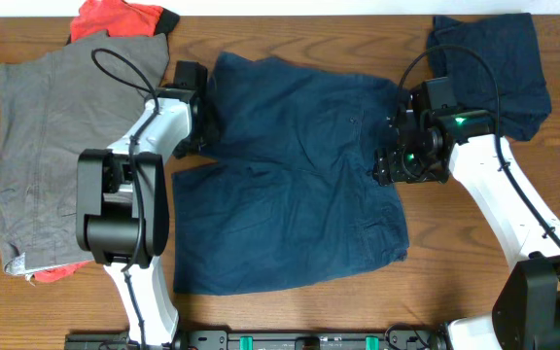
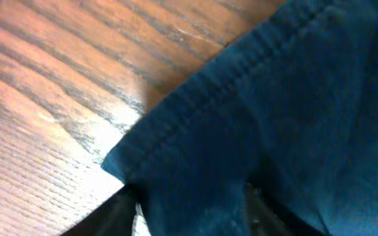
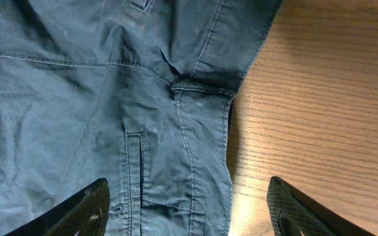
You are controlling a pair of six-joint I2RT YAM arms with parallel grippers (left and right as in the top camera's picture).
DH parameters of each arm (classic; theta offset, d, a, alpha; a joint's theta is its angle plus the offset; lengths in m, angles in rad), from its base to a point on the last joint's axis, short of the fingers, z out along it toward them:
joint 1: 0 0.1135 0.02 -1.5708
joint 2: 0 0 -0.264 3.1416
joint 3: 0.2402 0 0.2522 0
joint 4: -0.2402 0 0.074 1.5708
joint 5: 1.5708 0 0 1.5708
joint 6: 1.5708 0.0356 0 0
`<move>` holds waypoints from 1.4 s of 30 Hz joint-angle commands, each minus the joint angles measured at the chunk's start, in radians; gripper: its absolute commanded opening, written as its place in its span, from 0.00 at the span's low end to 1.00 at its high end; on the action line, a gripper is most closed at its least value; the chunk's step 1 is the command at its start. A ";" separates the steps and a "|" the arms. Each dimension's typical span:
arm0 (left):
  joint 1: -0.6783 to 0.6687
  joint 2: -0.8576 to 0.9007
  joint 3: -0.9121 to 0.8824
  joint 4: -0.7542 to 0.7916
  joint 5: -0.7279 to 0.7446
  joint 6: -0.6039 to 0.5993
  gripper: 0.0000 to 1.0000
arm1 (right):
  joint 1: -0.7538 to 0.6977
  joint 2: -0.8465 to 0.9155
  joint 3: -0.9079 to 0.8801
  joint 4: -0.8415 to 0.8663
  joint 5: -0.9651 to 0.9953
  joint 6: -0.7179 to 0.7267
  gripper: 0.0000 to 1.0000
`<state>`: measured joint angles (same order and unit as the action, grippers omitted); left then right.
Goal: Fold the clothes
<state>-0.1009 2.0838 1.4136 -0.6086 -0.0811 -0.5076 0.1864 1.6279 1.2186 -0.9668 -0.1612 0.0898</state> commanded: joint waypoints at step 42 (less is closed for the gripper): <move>0.043 -0.061 0.064 0.158 0.134 0.415 0.98 | 0.002 0.310 0.026 0.855 0.082 -0.021 0.64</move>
<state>-0.0608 1.9804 1.4704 -0.4885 0.0109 -0.1520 0.1867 1.9072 1.2297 -0.1329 -0.0902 0.0780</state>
